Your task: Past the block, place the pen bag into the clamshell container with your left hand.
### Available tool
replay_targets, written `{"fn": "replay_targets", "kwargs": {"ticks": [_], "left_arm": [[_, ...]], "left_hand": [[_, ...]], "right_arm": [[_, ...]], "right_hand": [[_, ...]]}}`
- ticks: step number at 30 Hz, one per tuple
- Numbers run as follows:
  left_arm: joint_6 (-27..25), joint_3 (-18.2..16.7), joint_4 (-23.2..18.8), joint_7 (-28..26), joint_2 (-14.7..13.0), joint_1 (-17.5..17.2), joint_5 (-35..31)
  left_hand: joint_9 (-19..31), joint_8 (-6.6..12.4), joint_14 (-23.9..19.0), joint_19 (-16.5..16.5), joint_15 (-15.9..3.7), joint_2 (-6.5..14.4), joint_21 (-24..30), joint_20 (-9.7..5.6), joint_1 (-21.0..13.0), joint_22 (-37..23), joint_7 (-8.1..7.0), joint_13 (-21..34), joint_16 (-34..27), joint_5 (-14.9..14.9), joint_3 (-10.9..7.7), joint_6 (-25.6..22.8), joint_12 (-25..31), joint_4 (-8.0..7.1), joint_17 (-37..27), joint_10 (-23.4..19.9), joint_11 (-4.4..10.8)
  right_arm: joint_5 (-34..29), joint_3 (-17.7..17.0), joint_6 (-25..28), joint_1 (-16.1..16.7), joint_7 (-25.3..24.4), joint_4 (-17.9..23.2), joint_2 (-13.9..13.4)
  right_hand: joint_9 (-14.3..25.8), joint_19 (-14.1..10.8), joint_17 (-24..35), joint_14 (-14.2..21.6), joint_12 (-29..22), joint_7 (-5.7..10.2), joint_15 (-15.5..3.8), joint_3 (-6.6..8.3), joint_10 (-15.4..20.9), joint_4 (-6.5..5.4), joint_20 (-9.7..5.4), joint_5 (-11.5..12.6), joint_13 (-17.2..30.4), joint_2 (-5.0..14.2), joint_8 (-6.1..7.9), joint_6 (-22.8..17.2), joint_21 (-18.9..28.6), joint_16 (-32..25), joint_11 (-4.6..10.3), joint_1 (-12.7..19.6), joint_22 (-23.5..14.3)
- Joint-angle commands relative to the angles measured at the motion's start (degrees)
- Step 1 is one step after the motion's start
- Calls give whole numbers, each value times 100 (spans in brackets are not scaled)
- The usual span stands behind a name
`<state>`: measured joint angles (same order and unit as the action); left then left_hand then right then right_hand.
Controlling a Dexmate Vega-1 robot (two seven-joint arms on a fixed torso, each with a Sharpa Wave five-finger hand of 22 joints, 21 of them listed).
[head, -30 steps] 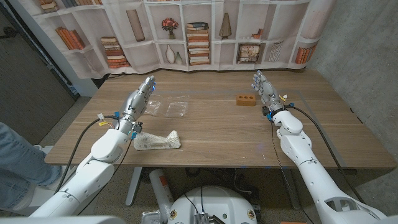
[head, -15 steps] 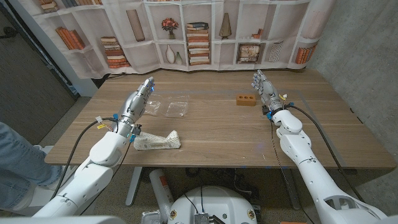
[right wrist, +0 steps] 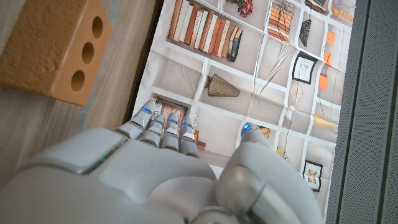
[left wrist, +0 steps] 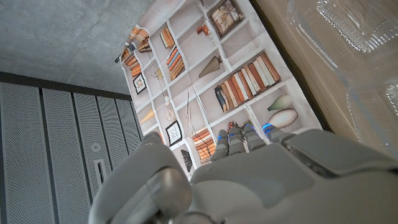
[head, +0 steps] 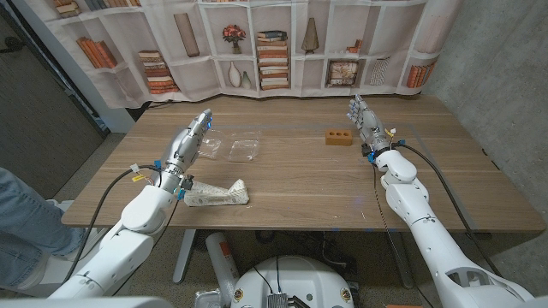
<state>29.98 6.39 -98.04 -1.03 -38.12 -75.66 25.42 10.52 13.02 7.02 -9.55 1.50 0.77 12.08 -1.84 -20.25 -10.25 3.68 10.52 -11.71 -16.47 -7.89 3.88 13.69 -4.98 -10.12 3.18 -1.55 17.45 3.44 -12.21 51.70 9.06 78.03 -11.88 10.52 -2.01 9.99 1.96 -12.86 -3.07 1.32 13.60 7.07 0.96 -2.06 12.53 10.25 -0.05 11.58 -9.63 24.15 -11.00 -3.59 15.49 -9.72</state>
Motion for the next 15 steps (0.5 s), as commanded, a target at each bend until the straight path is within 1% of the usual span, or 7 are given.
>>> {"fn": "replay_targets", "kwargs": {"ticks": [1,15], "left_arm": [[203,-94,-35,-30,44,-196,-152],[378,-113,47,-11,136,-325,-255]], "left_hand": [[18,8,-35,-316,12,8,9,-23,-58,-13,-10,22,21,34,-20,-58,14,24,-21,-56,-5],[19,7,-94,-286,3,19,9,-9,-85,-12,-4,23,18,38,-12,-123,13,36,-21,-120,14]], "right_arm": [[-18,-5,-3,-7,-60,45,4],[-45,32,-30,16,-106,73,12]], "right_hand": [[23,-59,30,46,11,-12,5,6,44,11,-164,-17,22,25,0,-44,-13,-2,1,7,-32],[23,-75,31,55,16,-5,13,-1,56,19,-162,-19,22,30,-6,-52,-45,2,10,4,-33]]}}
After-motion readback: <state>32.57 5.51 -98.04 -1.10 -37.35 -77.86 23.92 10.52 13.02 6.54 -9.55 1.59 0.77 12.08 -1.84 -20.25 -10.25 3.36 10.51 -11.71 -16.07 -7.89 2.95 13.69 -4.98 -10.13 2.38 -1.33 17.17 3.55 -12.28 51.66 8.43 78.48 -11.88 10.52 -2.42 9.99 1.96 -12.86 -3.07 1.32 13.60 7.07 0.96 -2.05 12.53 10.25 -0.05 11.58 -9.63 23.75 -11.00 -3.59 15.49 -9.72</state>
